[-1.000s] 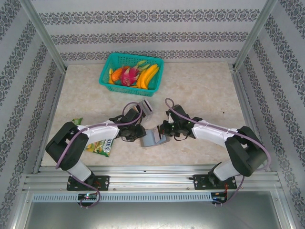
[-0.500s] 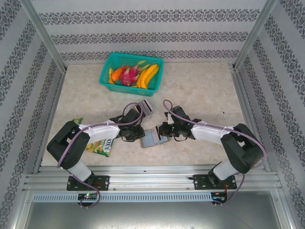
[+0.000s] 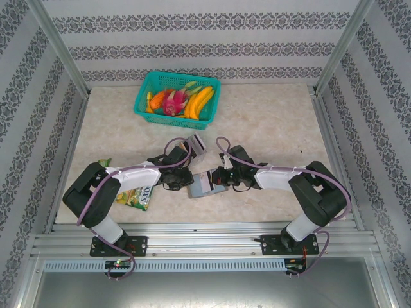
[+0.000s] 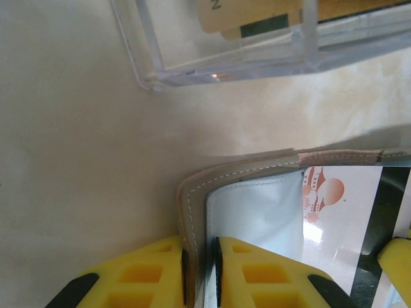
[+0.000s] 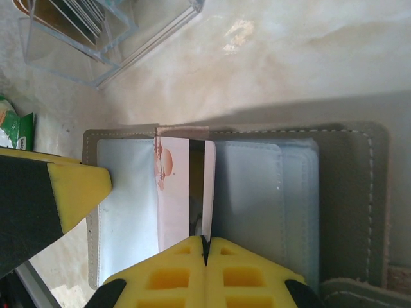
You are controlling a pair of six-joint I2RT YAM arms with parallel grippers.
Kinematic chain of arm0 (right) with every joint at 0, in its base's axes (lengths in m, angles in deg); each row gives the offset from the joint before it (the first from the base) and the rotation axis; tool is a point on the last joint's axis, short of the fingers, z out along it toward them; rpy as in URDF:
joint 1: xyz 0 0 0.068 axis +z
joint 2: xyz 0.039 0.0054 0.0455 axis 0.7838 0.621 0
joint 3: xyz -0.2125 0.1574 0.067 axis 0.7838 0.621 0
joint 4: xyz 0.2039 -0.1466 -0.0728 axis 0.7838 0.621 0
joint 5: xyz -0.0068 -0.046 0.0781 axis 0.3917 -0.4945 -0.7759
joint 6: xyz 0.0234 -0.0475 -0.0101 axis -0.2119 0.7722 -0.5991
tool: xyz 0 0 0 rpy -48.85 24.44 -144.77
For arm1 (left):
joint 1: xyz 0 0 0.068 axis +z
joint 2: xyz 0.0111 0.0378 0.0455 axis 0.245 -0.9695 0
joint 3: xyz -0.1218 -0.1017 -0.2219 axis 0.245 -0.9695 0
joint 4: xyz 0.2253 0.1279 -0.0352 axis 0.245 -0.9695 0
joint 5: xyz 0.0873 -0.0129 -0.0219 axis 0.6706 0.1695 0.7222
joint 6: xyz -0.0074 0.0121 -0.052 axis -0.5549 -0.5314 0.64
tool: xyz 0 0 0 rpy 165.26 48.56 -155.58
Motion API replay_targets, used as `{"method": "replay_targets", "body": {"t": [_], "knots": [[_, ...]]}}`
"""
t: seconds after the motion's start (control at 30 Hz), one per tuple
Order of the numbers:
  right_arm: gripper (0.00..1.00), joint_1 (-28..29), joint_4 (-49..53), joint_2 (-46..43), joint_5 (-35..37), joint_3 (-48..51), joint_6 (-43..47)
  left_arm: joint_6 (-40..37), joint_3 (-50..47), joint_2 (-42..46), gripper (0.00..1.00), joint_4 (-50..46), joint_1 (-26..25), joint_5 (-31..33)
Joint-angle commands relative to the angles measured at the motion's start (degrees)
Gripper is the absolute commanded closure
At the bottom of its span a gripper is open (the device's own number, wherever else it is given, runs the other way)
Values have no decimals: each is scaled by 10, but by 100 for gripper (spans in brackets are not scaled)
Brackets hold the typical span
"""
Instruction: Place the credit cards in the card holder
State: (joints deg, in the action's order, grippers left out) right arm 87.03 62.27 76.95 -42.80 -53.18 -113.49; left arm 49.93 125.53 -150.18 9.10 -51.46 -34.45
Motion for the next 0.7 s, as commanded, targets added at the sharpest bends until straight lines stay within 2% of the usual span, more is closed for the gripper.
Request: {"method": "replay_targets", "body": {"t": [0.0,0.17,0.37,0.67], "knots": [[100,16,11,2,-8,5,8,-8,7,-2,80,-5,1,1],[100,24,16,13,-14,0,10,-8,7,0,81,-6,1,3],[100,10,90,-27,-5,-26,33,-6,3,4,83,-11,1,9],[100,-6,132,-21,-21,-38,52,-8,7,2,83,-11,1,7]]}}
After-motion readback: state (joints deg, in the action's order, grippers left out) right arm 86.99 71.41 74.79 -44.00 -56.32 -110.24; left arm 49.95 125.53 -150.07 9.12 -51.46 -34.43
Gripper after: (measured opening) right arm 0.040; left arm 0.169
